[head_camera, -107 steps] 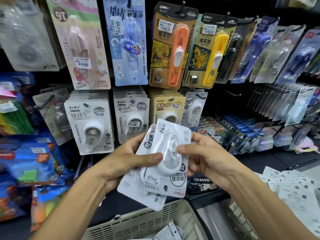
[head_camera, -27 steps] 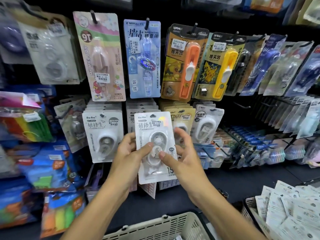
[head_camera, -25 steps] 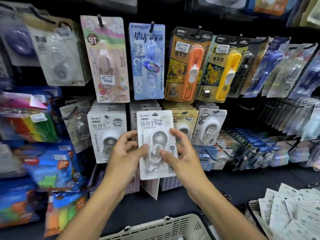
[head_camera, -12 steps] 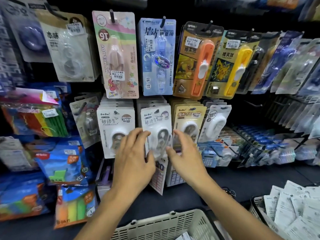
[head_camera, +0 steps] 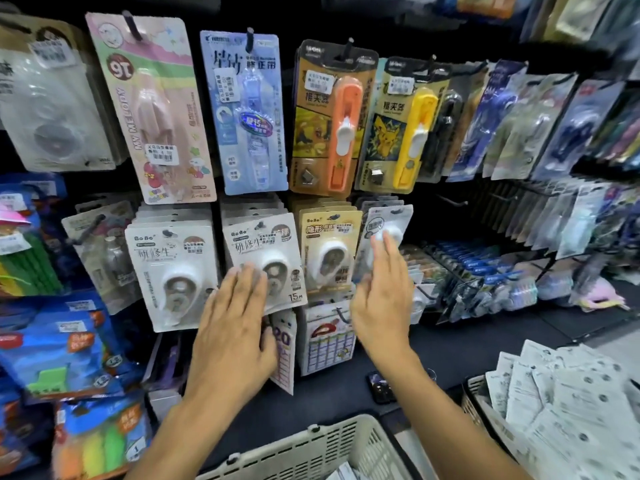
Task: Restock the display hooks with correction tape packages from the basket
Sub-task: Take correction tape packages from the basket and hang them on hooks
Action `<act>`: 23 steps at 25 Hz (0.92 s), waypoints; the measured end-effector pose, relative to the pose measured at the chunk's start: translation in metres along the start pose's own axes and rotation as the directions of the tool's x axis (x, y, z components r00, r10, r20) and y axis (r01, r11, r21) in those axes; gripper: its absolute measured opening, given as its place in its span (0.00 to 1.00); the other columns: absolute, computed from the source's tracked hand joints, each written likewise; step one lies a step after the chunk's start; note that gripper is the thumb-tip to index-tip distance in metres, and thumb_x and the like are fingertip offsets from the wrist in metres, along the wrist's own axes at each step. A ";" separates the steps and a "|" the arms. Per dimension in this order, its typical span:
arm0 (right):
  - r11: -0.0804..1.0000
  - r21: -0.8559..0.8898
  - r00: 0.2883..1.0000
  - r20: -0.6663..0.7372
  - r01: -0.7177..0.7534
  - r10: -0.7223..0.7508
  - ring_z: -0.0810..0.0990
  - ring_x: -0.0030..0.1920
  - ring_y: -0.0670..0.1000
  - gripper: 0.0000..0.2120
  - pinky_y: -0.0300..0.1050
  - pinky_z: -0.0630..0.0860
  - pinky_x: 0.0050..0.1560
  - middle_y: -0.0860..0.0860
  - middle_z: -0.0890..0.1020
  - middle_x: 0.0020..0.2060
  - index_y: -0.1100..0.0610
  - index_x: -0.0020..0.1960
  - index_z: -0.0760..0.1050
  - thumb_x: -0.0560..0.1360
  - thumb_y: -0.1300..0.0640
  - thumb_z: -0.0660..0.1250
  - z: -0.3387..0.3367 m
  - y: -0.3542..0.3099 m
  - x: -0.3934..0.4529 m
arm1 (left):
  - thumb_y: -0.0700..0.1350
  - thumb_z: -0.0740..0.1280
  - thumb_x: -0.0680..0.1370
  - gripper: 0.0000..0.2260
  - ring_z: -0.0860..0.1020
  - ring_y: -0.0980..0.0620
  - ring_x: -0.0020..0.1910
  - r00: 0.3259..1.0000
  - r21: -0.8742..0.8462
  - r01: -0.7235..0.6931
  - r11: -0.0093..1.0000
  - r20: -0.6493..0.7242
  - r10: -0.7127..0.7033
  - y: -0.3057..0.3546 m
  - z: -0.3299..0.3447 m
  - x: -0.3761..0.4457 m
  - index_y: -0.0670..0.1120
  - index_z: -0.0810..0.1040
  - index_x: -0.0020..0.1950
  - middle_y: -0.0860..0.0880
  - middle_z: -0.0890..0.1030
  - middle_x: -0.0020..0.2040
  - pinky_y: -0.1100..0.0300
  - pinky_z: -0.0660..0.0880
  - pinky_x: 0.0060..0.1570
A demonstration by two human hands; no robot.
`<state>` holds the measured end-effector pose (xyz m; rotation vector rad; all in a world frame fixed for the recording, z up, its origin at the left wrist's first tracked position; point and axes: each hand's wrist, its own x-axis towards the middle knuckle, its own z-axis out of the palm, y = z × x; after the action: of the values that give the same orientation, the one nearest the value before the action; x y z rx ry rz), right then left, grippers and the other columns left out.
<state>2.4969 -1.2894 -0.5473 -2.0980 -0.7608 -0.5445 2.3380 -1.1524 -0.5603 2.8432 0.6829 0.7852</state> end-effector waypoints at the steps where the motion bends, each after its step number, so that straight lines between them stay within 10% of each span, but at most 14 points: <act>1: 0.993 -0.113 0.997 0.064 -0.026 0.033 0.51 0.81 0.55 0.31 0.57 0.56 0.78 0.52 0.52 0.82 0.57 0.82 0.53 0.80 0.62 0.55 -0.002 0.018 0.008 | 0.46 0.67 0.78 0.39 0.42 0.51 0.81 1.000 0.018 -0.020 1.000 0.023 0.019 0.000 0.002 0.002 0.45 0.50 0.83 0.49 0.45 0.83 0.50 0.44 0.79; 5: 0.912 -0.356 0.935 0.348 0.204 -0.073 0.43 0.82 0.57 0.37 0.56 0.56 0.78 0.52 0.41 0.82 0.57 0.82 0.44 0.79 0.62 0.59 0.008 0.053 0.054 | 0.46 0.68 0.78 0.41 0.39 0.51 0.81 0.997 0.047 -0.039 0.998 0.063 0.036 0.003 0.008 0.007 0.48 0.45 0.82 0.51 0.39 0.82 0.49 0.43 0.79; 9: 0.867 -0.377 0.876 0.466 0.325 -0.126 0.51 0.81 0.59 0.36 0.58 0.61 0.75 0.55 0.50 0.82 0.58 0.82 0.47 0.77 0.60 0.57 0.026 0.056 0.094 | 0.43 0.74 0.71 0.40 0.50 0.47 0.82 0.995 0.081 -0.104 0.991 0.007 0.104 0.004 0.010 0.014 0.42 0.62 0.81 0.47 0.52 0.83 0.42 0.56 0.78; 14: 0.843 -0.347 0.869 0.428 0.411 -0.247 0.62 0.77 0.63 0.35 0.61 0.64 0.73 0.61 0.64 0.78 0.64 0.78 0.62 0.71 0.64 0.60 0.027 0.073 0.101 | 0.43 0.70 0.72 0.34 0.60 0.43 0.80 0.981 0.126 -0.170 0.977 -0.069 0.180 -0.011 0.013 0.023 0.45 0.67 0.79 0.46 0.61 0.82 0.38 0.60 0.76; 23: 0.683 -0.534 0.833 0.514 0.498 -0.205 0.51 0.81 0.61 0.38 0.60 0.54 0.76 0.52 0.52 0.82 0.54 0.83 0.49 0.76 0.60 0.61 0.035 0.113 0.124 | 0.51 0.57 0.76 0.33 0.59 0.41 0.81 0.965 0.287 -0.209 0.935 -0.096 0.245 -0.015 0.023 0.023 0.43 0.62 0.81 0.43 0.59 0.82 0.38 0.58 0.76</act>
<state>2.6682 -1.2748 -0.5544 -2.7900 -1.4260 -0.6466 2.3618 -1.1287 -0.5722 3.1893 0.5175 0.9887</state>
